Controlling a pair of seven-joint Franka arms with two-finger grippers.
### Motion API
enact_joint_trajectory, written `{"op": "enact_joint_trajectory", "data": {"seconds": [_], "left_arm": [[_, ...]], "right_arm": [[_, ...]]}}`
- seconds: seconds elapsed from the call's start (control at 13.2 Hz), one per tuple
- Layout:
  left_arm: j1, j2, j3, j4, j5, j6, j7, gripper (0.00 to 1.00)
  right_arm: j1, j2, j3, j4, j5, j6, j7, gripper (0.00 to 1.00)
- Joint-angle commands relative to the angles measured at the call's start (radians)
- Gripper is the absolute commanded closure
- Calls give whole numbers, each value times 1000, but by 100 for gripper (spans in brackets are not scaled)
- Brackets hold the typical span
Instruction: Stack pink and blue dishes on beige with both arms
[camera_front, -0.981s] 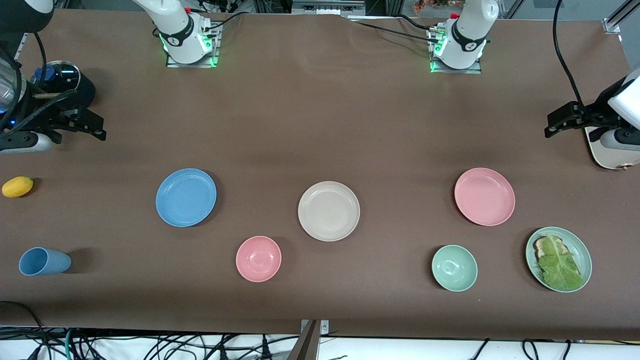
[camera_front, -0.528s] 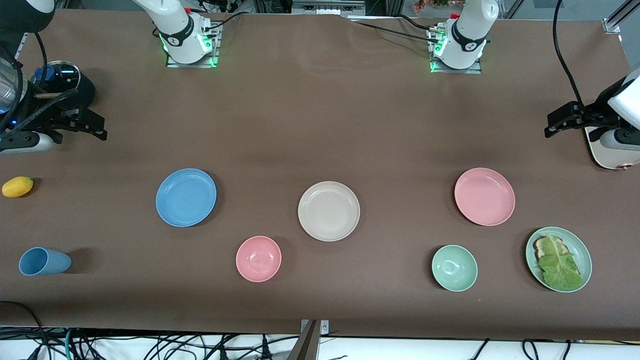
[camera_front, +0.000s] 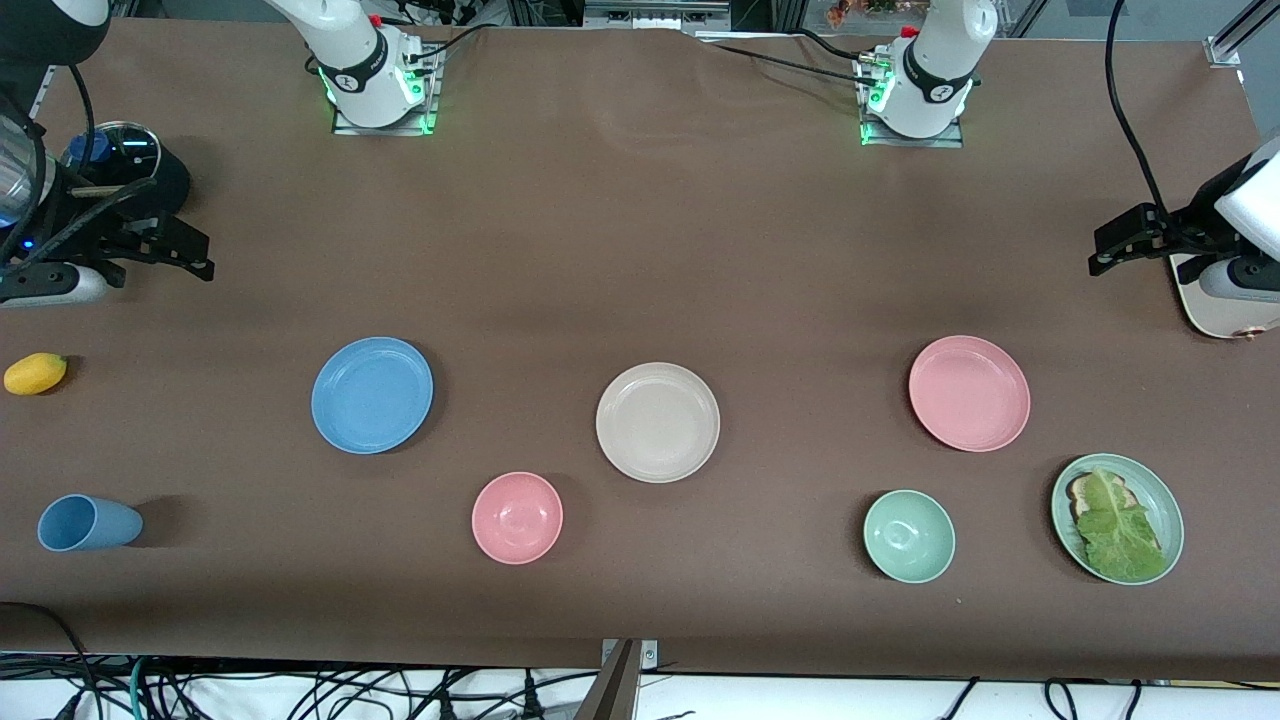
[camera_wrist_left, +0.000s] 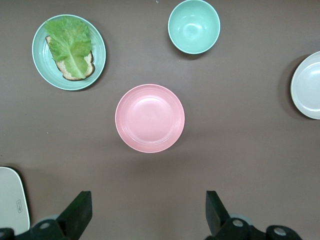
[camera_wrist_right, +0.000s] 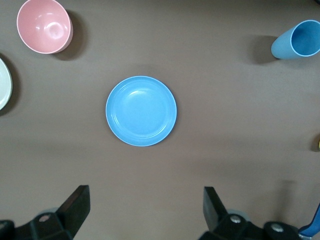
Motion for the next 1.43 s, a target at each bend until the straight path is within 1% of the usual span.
{"op": "enact_joint_trajectory", "data": {"seconds": [0.0, 1.36], "left_arm": [[0, -2, 2, 0, -14, -8, 7, 0], [12, -2, 5, 14, -12, 3, 0, 0]], "right_arm": [[-3, 7, 3, 23, 5, -5, -8, 0], [-8, 9, 0, 20, 5, -11, -15, 0]]}}
